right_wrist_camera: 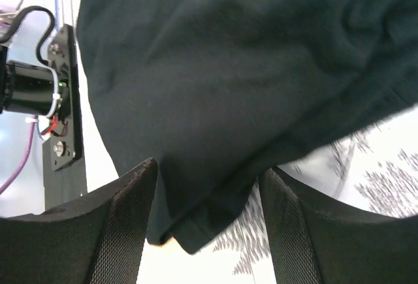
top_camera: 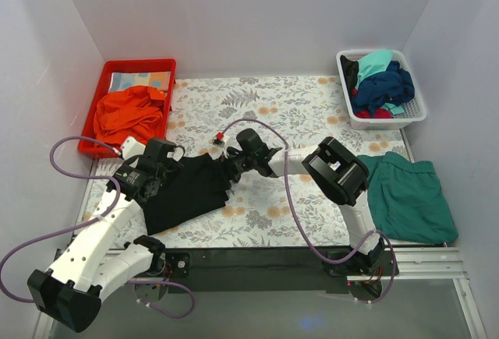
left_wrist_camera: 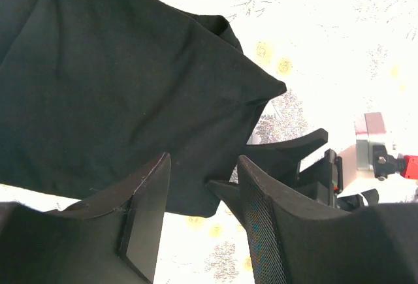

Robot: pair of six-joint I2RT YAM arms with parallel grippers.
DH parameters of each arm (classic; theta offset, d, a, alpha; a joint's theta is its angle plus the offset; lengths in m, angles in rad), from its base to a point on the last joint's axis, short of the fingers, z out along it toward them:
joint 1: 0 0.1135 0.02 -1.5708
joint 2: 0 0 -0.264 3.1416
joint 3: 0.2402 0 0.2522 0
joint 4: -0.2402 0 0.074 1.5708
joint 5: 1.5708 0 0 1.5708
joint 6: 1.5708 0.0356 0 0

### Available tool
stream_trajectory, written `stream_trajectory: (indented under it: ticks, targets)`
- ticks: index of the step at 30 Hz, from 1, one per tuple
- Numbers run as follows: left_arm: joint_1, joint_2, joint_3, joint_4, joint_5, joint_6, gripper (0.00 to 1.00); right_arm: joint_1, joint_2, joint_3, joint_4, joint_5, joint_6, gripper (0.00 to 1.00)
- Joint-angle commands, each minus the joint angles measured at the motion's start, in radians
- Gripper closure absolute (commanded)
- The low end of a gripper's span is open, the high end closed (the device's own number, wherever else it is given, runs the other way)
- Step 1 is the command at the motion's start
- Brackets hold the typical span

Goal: Fold and stack the t-shirts
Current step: Put the neatly folded tshirt into the corner of the board with the left arm

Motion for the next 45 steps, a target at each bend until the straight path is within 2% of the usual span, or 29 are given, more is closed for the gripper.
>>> stream_trajectory:
  ticks: [1, 4, 5, 8, 14, 19, 22, 28, 38, 42, 45]
  targets:
    - [-0.002, -0.021, 0.027, -0.019, -0.037, 0.023, 0.56, 0.033, 0.058, 0.024, 0.006, -0.012, 0.027, 0.33]
    - [-0.002, -0.027, 0.033, -0.025, -0.046, 0.024, 0.56, 0.052, 0.07, 0.018, 0.012, -0.007, 0.046, 0.47]
    - [-0.002, -0.027, 0.034, -0.026, -0.049, 0.026, 0.56, 0.056, 0.073, 0.007, 0.02, -0.003, 0.052, 0.62]
    - [-0.001, -0.033, 0.048, -0.03, -0.055, 0.033, 0.56, 0.083, 0.073, -0.011, 0.054, 0.016, 0.092, 0.98]
    - [-0.001, -0.036, 0.076, -0.014, -0.052, 0.055, 0.56, 0.19, 0.12, -0.01, 0.193, 0.086, 0.239, 0.99]
    - [-0.002, -0.044, 0.1, -0.011, -0.055, 0.067, 0.56, 0.28, 0.177, 0.049, 0.357, 0.235, 0.374, 0.99]
    - [-0.001, -0.053, 0.117, -0.013, -0.057, 0.075, 0.55, 0.296, 0.217, 0.102, 0.393, 0.315, 0.417, 0.99]
    - [-0.001, -0.067, 0.154, -0.027, -0.07, 0.098, 0.56, 0.293, 0.274, 0.159, 0.476, 0.496, 0.483, 0.99]
    - [-0.001, -0.037, 0.183, -0.008, -0.055, 0.128, 0.56, 0.262, 0.288, 0.188, 0.516, 0.759, 0.466, 0.99]
    - [-0.001, -0.026, 0.208, -0.02, -0.058, 0.137, 0.56, 0.224, 0.3, 0.188, 0.532, 0.769, 0.491, 0.99]
    - [-0.001, -0.03, 0.228, -0.03, -0.063, 0.145, 0.56, 0.213, 0.332, 0.257, 0.516, 0.731, 0.453, 0.99]
